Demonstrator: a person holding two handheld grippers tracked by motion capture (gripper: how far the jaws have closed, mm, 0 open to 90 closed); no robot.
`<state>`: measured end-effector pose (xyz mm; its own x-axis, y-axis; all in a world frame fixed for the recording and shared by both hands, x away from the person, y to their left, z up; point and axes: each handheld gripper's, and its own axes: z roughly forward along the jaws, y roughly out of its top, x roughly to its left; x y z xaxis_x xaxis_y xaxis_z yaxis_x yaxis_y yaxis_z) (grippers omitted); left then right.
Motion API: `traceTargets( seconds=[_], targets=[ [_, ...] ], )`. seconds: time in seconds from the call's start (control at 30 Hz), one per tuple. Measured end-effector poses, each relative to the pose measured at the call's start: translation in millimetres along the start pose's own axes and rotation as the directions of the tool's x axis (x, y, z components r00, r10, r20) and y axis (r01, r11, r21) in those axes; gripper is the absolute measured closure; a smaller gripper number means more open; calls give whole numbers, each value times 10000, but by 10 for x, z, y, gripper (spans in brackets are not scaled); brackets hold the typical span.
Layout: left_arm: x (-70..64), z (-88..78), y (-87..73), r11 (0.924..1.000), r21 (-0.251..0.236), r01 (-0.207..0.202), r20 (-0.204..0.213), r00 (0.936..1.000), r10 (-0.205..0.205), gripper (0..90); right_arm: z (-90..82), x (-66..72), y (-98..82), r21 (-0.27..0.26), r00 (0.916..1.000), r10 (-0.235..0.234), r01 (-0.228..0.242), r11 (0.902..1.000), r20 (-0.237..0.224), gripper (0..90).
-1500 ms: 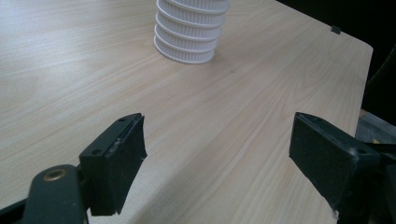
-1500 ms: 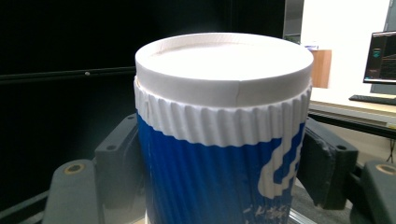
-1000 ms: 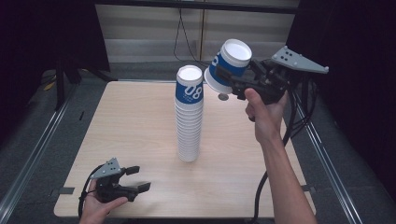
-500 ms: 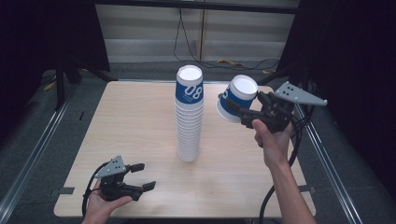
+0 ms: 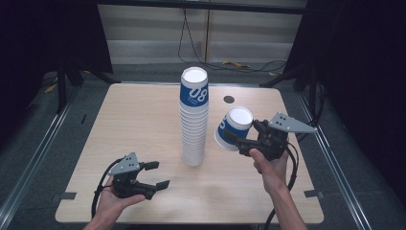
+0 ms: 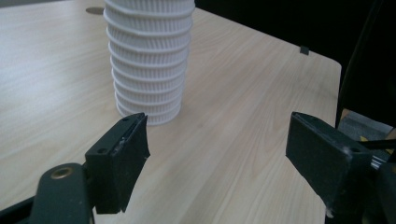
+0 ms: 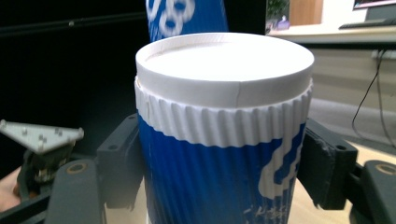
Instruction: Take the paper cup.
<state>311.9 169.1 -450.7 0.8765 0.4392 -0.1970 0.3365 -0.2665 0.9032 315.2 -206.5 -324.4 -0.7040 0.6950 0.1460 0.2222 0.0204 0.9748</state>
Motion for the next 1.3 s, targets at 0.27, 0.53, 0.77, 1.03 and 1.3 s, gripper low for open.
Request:
traceTargets(
  seconds=[0.27, 0.53, 0.77, 1.03, 1.3],
  targets=[
    [-71, 119, 144, 9996, -275, -40, 209, 9998, 46, 170, 6, 15, -237, 462, 9983, 93, -120, 9989, 571, 263],
    [-114, 158, 237, 9987, -446, -251, 45, 9997, 254, 175, 47, 82, -564, 818, 9977, 391, -435, 9957, 548, 266],
    [-170, 154, 296, 9981, -386, -474, 24, 9989, 476, 161, 157, 172, -705, 1131, 9984, 566, -567, 9920, 39, 267],
    [-245, 178, 265, 9969, -214, -754, 432, 9961, 763, 166, 264, 331, -860, 1320, 9937, 911, -819, 9879, -655, 269],
    [-307, 253, 214, 9976, -181, -663, 832, 9942, 676, 160, 342, 432, -842, 1358, 9878, 733, -545, 9892, -1376, 270]
  ],
)
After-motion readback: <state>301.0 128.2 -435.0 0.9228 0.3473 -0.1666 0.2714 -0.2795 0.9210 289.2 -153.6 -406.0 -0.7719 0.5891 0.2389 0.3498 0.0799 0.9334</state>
